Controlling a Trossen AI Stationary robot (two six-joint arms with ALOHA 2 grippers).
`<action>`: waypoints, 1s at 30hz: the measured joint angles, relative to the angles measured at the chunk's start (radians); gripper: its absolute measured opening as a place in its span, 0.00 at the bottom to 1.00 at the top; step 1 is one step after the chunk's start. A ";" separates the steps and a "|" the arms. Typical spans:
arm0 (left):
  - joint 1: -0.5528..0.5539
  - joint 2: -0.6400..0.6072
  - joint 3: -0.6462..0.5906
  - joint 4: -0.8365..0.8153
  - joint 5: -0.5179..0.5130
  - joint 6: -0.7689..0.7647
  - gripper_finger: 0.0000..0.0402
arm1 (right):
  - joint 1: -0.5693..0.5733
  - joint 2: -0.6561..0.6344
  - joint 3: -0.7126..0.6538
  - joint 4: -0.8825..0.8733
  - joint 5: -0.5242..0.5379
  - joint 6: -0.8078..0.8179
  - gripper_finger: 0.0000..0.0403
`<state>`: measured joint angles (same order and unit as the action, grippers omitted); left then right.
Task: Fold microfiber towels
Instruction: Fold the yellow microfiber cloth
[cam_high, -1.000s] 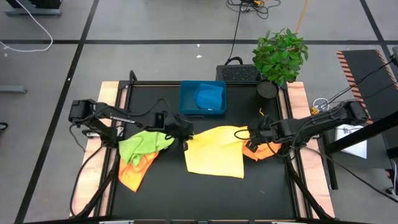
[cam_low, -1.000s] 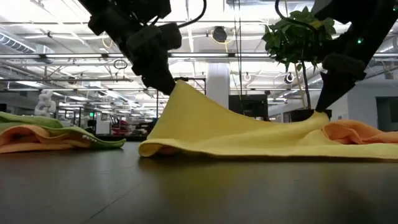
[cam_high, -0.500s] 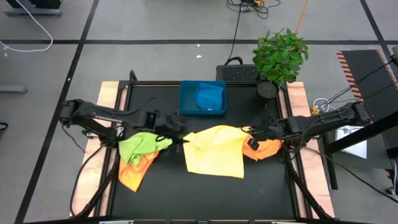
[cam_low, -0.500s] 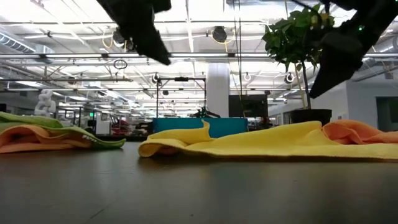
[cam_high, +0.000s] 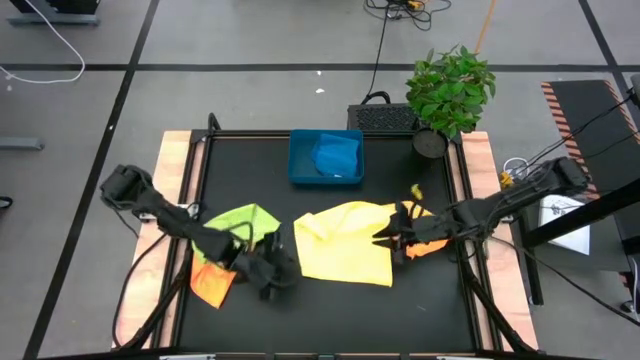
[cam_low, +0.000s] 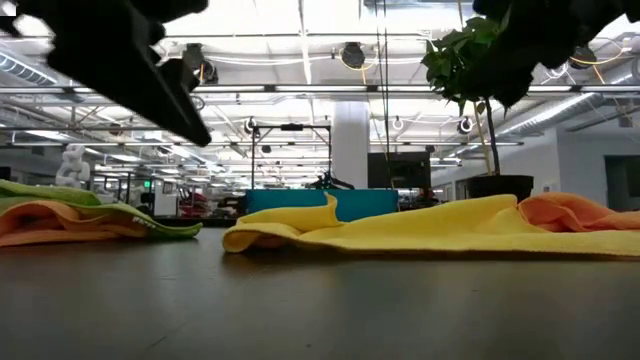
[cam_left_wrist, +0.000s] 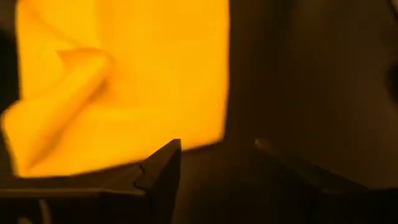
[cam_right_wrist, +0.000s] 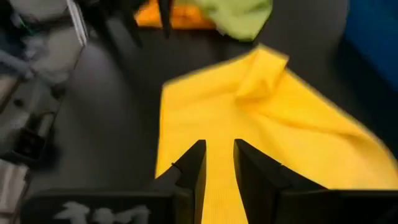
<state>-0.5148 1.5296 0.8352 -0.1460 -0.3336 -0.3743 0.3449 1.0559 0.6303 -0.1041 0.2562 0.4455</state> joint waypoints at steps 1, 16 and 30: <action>-0.016 0.019 0.001 0.044 -0.004 -0.013 0.52 | 0.007 0.030 -0.001 -0.004 0.001 0.004 0.19; -0.019 0.306 0.063 0.151 -0.056 -0.039 0.52 | -0.019 0.369 0.000 0.152 -0.054 0.040 0.19; 0.069 0.223 0.096 -0.089 -0.344 -0.082 0.52 | -0.068 0.416 -0.006 0.052 -0.077 0.058 0.19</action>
<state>-0.4461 1.7521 0.9315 -0.2354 -0.6776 -0.4567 0.2769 1.4715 0.6242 -0.0519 0.1794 0.5038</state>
